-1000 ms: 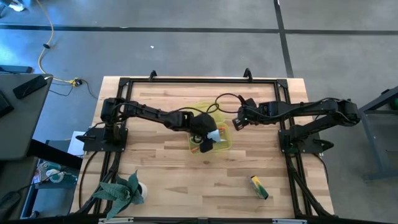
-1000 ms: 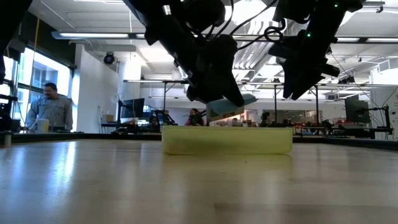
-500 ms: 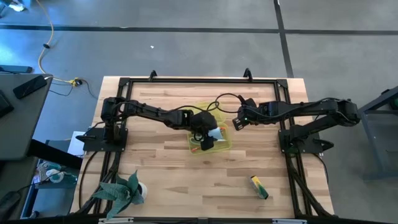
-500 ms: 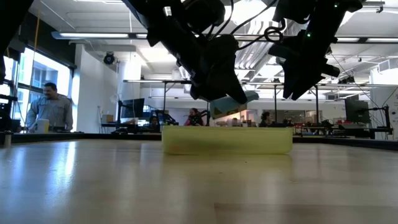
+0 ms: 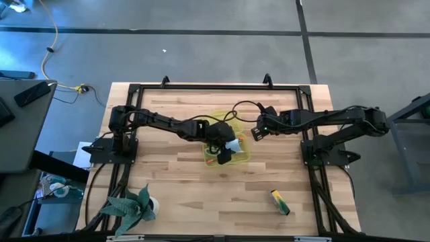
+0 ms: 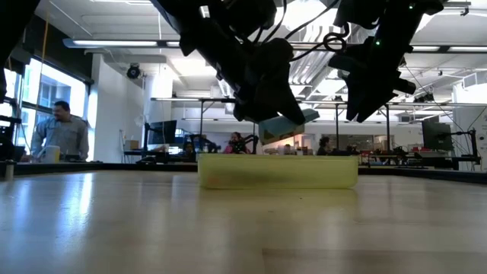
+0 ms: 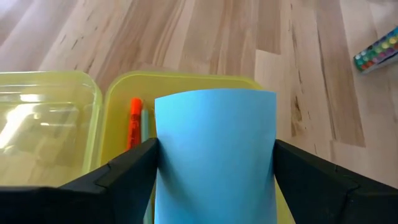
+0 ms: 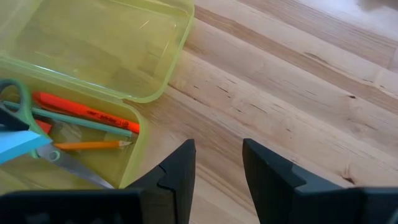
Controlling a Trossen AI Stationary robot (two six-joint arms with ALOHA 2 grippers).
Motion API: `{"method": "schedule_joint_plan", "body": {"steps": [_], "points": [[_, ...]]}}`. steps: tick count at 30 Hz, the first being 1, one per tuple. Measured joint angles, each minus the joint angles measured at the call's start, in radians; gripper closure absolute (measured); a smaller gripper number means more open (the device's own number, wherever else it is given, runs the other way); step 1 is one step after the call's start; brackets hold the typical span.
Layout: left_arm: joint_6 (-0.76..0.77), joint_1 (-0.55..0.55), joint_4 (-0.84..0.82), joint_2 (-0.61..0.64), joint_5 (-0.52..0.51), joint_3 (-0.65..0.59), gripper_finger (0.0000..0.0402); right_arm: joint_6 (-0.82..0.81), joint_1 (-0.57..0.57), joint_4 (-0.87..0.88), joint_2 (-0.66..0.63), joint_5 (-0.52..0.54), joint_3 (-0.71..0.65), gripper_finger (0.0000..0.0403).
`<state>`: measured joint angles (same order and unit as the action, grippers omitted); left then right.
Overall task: Pack school essentials
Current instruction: Put the blue sticky notes into the yellow storage box, then put the box of crayons into the yellow storage box
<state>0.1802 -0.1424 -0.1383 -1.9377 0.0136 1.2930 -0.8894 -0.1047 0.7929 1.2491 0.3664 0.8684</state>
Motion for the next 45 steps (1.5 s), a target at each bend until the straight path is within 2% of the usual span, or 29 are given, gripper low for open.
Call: {"method": "schedule_joint_plan", "body": {"steps": [9,14,17,25,32,35,40,45], "points": [[0.0,-0.001,-0.003,0.0,-0.03,0.0,0.0109,0.0,0.0,0.0,0.0,0.0,0.0,0.0279],[0.0,-0.001,-0.003,0.0,0.057,0.0,0.0104,0.0,0.0,0.0,0.0,0.0,0.0,0.0279],[0.0,-0.001,-0.001,0.0,0.054,0.0,0.0087,0.0,0.0,0.0,0.0,0.0,0.0,0.0279],[-0.027,-0.002,0.0,0.0,0.005,0.0,0.0007,0.0,0.0,0.0,0.0,0.0,0.0,0.0279],[-0.03,-0.002,0.001,0.0,0.008,0.0,0.0002,0.0,0.0,0.0,0.0,0.0,0.0,0.0279],[-0.075,-0.002,-0.002,0.001,0.007,0.0,0.0002,0.0,0.0,0.0,0.0,0.0,0.0,0.0279],[-0.182,-0.008,-0.059,0.049,0.027,0.0,0.0002,0.0,0.0,0.0,0.0,0.0,0.0,0.0279],[-0.262,-0.008,-0.182,0.099,0.064,-0.001,0.0002,0.0,0.0,-0.001,0.0,0.001,0.0,0.0279]]}}
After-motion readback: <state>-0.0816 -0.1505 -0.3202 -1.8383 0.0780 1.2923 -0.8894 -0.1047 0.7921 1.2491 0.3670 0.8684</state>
